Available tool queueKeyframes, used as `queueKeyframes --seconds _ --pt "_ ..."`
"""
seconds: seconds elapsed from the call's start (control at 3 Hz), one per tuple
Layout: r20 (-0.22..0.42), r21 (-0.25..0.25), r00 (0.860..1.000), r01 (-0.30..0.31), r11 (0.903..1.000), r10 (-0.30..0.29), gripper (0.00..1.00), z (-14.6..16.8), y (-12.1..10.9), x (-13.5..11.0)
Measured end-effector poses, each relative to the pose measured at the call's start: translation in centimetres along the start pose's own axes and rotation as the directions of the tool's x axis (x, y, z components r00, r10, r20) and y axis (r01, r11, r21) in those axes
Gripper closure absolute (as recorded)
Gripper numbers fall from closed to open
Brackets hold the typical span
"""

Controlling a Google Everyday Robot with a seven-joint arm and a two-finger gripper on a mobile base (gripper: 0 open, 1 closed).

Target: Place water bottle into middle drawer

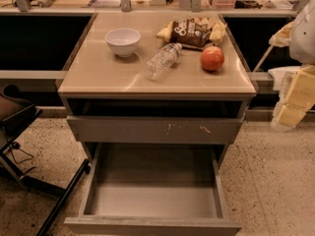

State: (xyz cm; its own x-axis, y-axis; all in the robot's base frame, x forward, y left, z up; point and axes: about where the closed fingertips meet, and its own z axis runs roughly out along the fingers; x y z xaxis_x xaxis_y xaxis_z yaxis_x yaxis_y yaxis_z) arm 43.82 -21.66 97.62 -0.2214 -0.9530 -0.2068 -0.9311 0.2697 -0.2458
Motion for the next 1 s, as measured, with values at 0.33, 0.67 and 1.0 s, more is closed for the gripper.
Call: queueKeyframes --seconds 0.33,0.67,1.0 --pt "0.0 0.0 1.0 0.0 1.0 0.0 0.0 0.0 0.0 0.0" --pt "0.006 -0.002 1.0 0.018 0.9998 -0.018 0.0 0.4 -0.8 -0.8" --pt "0.015 -0.032 0.998 0.056 0.9979 -0.055 0.0 2.4 -2.8 -2.8"
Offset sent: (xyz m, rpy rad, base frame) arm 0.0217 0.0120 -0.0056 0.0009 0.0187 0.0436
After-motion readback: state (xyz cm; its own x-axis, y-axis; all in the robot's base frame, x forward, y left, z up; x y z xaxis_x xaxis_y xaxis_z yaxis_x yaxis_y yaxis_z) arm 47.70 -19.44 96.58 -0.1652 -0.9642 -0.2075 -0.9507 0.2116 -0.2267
